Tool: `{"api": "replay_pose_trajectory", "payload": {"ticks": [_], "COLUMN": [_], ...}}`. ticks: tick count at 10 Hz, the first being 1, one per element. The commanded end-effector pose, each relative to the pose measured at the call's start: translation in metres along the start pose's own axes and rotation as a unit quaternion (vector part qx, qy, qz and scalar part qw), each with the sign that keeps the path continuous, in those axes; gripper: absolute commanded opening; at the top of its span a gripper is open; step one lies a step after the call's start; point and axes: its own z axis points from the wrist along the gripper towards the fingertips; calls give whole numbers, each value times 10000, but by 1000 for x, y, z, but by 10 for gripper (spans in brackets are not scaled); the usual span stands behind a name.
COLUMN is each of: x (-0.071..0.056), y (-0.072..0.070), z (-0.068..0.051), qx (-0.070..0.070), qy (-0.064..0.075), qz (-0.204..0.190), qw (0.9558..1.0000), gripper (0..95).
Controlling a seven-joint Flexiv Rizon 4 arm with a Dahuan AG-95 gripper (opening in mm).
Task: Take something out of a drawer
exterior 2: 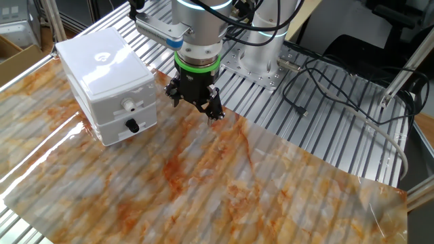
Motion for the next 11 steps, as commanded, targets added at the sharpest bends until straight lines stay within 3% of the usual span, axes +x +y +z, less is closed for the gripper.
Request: {"api": "replay_pose_trajectory", "payload": {"ticks": [1,2,11], "x": [0,1,2], "y": [0,1,6], "z": [0,0,1], "qx": [28,26,-8], "qy": [-127,-125,-102], "qz": [938,929,1052], "qw": [9955,9956,9944], "gripper": [950,0,0]}}
